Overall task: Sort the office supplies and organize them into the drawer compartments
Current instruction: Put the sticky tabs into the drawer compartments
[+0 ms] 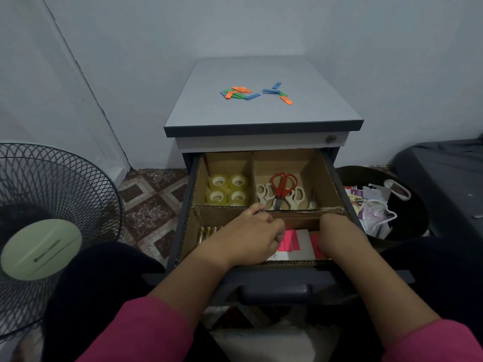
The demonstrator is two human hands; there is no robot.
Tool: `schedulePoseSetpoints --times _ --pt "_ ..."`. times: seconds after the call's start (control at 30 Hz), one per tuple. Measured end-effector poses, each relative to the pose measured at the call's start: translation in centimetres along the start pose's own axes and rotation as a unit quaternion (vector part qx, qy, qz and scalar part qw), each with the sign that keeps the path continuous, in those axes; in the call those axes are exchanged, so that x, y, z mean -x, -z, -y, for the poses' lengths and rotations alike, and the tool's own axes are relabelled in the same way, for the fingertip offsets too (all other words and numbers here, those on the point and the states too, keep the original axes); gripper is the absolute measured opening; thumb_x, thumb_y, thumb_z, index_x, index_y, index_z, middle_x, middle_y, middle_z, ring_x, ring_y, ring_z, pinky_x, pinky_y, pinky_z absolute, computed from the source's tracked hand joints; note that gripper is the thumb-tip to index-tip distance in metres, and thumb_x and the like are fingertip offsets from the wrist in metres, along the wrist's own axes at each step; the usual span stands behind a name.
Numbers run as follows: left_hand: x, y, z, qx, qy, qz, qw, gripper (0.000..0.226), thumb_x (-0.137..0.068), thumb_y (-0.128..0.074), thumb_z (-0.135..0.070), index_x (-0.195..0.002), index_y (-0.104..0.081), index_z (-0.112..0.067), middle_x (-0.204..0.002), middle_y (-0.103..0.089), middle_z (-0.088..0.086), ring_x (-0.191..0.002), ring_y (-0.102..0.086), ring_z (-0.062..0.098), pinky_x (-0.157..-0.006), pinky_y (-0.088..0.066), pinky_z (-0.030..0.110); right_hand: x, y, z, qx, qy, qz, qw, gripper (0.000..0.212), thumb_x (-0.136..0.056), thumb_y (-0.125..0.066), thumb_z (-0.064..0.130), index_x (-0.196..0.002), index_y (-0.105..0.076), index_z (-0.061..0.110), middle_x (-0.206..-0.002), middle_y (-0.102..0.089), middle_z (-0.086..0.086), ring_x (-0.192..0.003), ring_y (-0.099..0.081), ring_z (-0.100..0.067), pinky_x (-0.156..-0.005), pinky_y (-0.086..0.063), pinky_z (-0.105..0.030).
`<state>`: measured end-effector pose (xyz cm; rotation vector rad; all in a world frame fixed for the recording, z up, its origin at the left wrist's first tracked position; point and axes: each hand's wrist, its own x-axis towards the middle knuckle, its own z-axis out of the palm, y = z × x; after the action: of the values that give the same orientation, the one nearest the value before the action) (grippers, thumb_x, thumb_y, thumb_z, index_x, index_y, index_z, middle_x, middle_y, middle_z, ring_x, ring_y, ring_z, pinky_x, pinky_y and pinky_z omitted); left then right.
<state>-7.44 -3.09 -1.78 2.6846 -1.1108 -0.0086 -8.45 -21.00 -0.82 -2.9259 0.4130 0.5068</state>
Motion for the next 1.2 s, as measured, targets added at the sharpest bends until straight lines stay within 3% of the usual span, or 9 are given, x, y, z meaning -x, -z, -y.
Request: schedulePoseSetpoints --times 0.1,0.2,0.37,0.5,0.67,0.77,0.93,1.2 --pt "0.0 0.1 -0.1 0.003 0.002 0.003 1.0 0.02 -0.098 -0.036 -0.023 -0.108 -0.053 -0.017 -0.115 -0.059 0.003 -0.129 -0.033 0.019 -0.102 0.011 0.011 0.2 0.3 -0.2 0.008 -0.005 -0.014 1.0 0.019 -0.093 -0.048 0.009 -0.107 -0.06 0.007 -0.105 -0.062 -0.01 -0.1 -0.061 -0.026 -0.084 -0.049 -0.034" --pt "0.0 0.3 -0.1 0.002 0.001 0.006 1.0 0.02 -0.098 -0.037 -0.022 -0.108 -0.053 -0.017 -0.114 -0.059 0.003 -0.127 -0.033 0.019 -0.1 0.012 0.009 -0.1 0.4 -0.8 -0.012 0.003 -0.041 0.999 0.014 -0.089 -0.052 0.008 -0.095 -0.064 0.009 -0.075 -0.052 -0.003 -0.078 -0.057 -0.022 -0.072 -0.05 -0.032" --pt "-0.1 0.1 0.0 -0.014 -0.004 0.02 1.0 0.018 -0.096 -0.037 -0.021 -0.105 -0.053 -0.017 -0.106 -0.061 0.002 -0.117 -0.043 0.016 -0.116 0.004 0.024 0.3 0.8 0.1 -0.167 0.011 0.036 0.985 0.013 -0.083 -0.064 0.01 -0.075 -0.07 0.017 -0.07 -0.07 -0.005 -0.073 -0.069 -0.019 -0.079 -0.057 -0.035" --pt "-0.1 0.0 0.1 -0.014 -0.003 0.012 1.0 0.018 -0.096 -0.038 -0.021 -0.104 -0.053 -0.019 -0.107 -0.06 0.002 -0.118 -0.041 0.016 -0.112 0.006 0.02 0.0 -0.1 1.1 -0.189 0.009 0.048 0.981 0.019 -0.085 -0.063 0.009 -0.07 -0.067 0.02 -0.061 -0.068 -0.001 -0.066 -0.069 -0.016 -0.076 -0.059 -0.035" --pt "-0.1 -0.1 0.1 -0.013 -0.001 0.003 1.0 0.017 -0.096 -0.038 -0.02 -0.105 -0.053 -0.019 -0.108 -0.059 0.003 -0.12 -0.039 0.017 -0.11 0.006 0.018 -0.5 -0.1 1.1 -0.18 0.002 0.061 0.982 0.01 -0.087 -0.062 0.013 -0.085 -0.072 0.014 -0.065 -0.07 -0.002 -0.069 -0.07 -0.017 -0.078 -0.058 -0.037" --pt "-0.1 -0.1 0.1 -0.01 -0.002 0.011 1.0 0.017 -0.095 -0.038 -0.021 -0.103 -0.052 -0.02 -0.108 -0.059 0.002 -0.119 -0.041 0.016 -0.114 0.004 0.023 -0.6 -0.2 0.8 -0.134 0.021 0.04 0.99 0.017 -0.086 -0.062 0.013 -0.097 -0.072 0.022 -0.07 -0.07 -0.001 -0.073 -0.07 -0.018 -0.079 -0.058 -0.038" --pt "-0.2 -0.1 0.2 -0.005 -0.006 0.016 1.0 0.017 -0.095 -0.038 -0.02 -0.103 -0.053 -0.02 -0.106 -0.061 0.0 -0.117 -0.043 0.013 -0.114 0.004 0.023 0.1 0.2 0.7 -0.067 0.073 0.032 0.995 0.037 -0.079 -0.072 0.024 -0.114 -0.067 0.036 -0.107 -0.067 0.0 -0.094 -0.064 -0.019 -0.084 -0.055 -0.036" --pt "-0.1 0.0 0.0 -0.01 0.004 0.011 1.0 0.019 -0.097 -0.038 -0.021 -0.108 -0.053 -0.019 -0.113 -0.058 0.002 -0.125 -0.034 0.017 -0.111 0.004 0.019 0.3 0.0 0.8 -0.036 0.11 0.026 0.993 0.047 -0.074 -0.077 0.028 -0.118 -0.064 0.039 -0.109 -0.065 0.004 -0.099 -0.062 -0.016 -0.084 -0.054 -0.034"
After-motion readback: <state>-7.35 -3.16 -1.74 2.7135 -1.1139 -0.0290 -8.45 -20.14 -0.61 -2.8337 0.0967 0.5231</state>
